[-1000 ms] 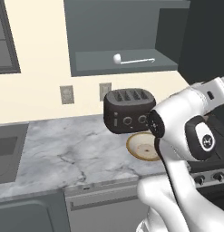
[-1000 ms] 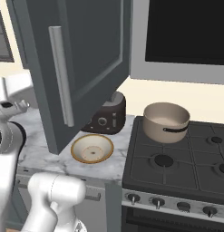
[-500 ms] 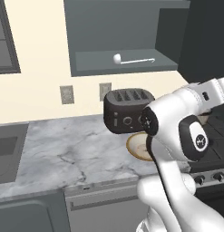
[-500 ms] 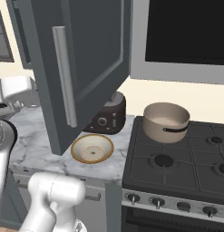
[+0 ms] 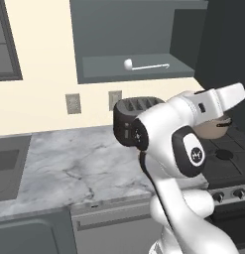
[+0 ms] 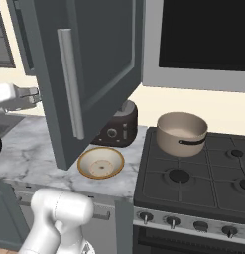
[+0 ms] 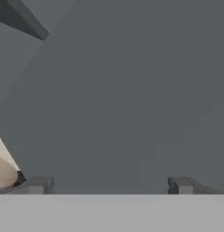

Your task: Open the cabinet and move the ladle to the pot. Then close the cabinet.

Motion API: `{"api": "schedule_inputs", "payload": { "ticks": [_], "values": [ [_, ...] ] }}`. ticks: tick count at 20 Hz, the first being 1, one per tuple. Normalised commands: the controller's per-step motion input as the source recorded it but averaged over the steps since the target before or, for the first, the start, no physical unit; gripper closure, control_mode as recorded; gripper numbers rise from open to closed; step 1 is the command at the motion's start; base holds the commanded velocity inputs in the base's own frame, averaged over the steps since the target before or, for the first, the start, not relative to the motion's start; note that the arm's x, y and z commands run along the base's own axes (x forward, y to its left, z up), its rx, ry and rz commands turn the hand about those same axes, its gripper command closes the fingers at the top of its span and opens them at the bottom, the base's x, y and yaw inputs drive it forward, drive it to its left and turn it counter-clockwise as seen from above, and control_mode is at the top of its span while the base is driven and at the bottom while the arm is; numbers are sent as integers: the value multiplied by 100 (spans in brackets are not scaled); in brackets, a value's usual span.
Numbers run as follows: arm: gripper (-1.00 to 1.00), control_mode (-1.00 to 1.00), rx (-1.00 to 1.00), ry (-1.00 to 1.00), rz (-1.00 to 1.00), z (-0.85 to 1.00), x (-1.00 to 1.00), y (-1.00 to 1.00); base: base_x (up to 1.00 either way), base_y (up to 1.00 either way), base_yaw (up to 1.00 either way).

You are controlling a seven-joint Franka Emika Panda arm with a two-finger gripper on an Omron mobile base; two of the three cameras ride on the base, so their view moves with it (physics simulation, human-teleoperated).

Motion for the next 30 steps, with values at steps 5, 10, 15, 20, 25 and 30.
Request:
{"api": "schedule_inputs", "payload": {
  "ticks": [5, 10, 15, 20, 25, 30],
  "values": [
    [-100, -100, 4, -25, 22, -3, 47, 49, 0, 0, 0],
    [-100, -100, 7, -22, 19, 0, 41, 39, 0, 0, 0],
    [-100, -100, 10, -21, 11, 0, 40, 41, 0, 0, 0],
    [-100, -100, 13, -16, 4, 4, 49, 36, 0, 0, 0],
    [-100, -100, 12, -2, 0, 11, 60, 34, 0, 0, 0],
    [-100, -100, 7, 7, 0, 10, 63, 30, 0, 0, 0]
  ]
}}
